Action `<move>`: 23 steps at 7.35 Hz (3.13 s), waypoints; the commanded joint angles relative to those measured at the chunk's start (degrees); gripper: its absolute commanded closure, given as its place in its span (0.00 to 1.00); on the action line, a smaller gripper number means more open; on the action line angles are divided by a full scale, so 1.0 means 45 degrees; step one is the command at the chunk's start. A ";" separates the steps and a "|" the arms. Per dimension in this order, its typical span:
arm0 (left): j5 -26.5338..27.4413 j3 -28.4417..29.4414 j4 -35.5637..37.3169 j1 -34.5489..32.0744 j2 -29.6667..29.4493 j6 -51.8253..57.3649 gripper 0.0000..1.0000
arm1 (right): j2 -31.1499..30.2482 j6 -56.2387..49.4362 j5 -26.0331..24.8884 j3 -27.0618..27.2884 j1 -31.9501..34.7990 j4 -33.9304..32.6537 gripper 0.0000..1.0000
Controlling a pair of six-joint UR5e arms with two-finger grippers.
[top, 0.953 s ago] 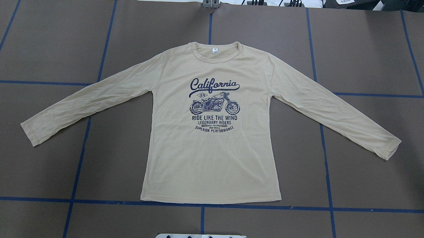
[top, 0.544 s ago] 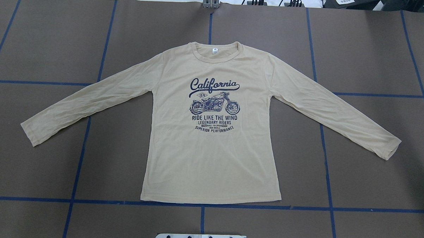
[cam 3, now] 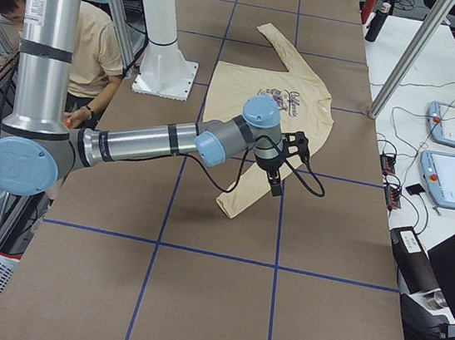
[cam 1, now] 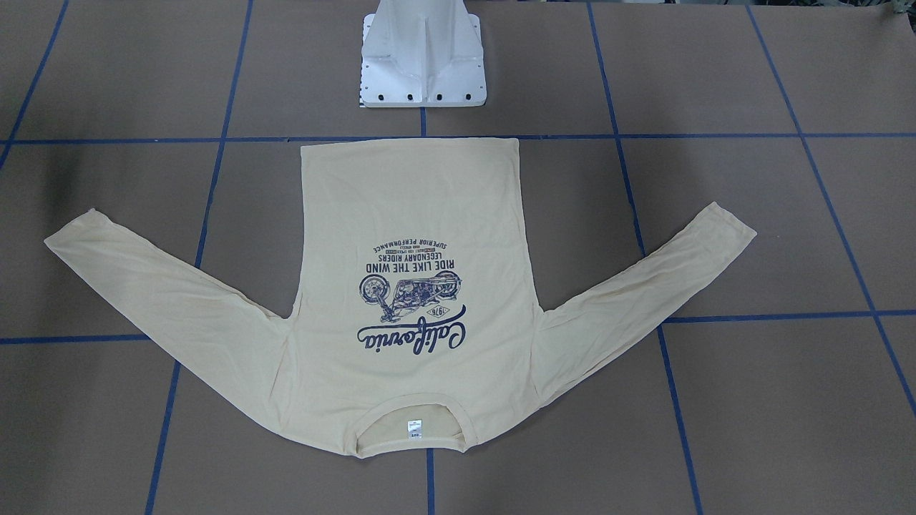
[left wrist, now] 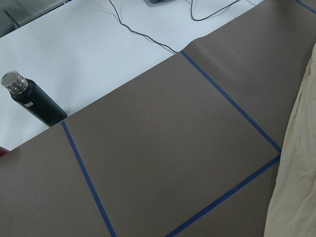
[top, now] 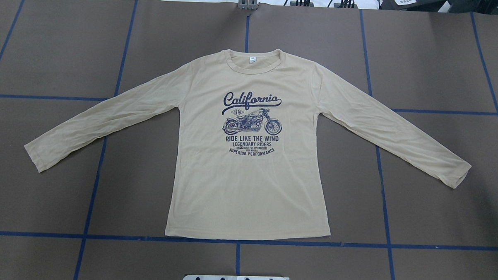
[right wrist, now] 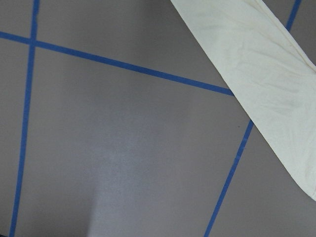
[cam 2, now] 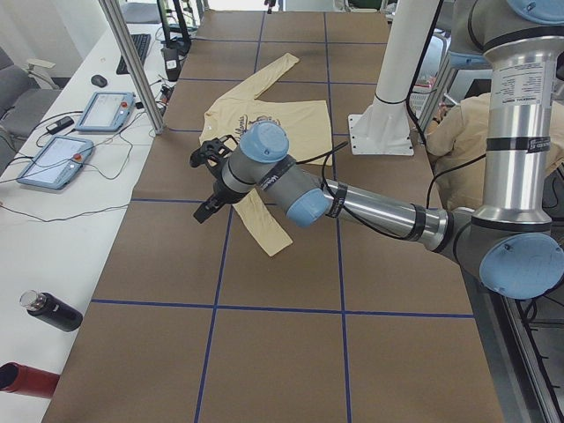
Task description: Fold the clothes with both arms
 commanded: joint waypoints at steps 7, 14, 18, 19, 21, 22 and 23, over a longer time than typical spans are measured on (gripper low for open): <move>-0.0020 0.0050 -0.0023 0.0000 0.0017 0.0000 0.00 | -0.2113 0.7516 -0.3969 -0.3126 -0.4821 0.8178 0.21; 0.0000 0.0070 -0.0023 0.0020 0.0017 -0.0019 0.00 | -0.2527 0.7497 -0.6277 -0.3399 -0.6601 0.8179 0.31; 0.0000 0.0070 -0.0023 0.0020 0.0017 0.0000 0.00 | -0.2527 0.7497 -0.6317 -0.3516 -0.6640 0.8199 0.48; -0.0020 0.0070 -0.0023 0.0020 0.0017 -0.0019 0.00 | -0.2527 0.7497 -0.6317 -0.3536 -0.6640 0.8199 0.57; -0.0020 0.0070 -0.0023 0.0020 0.0017 -0.0019 0.00 | -0.2527 0.7458 -0.6317 -0.3517 -0.6640 0.8199 1.00; -0.0020 0.0070 -0.0023 0.0020 0.0017 -0.0019 0.00 | -0.2488 0.7419 -0.6317 -0.3497 -0.6640 0.8199 1.00; -0.0020 0.0070 -0.0023 0.0020 0.0017 -0.0019 0.00 | -0.2430 0.7418 -0.6317 -0.3439 -0.6640 0.8199 1.00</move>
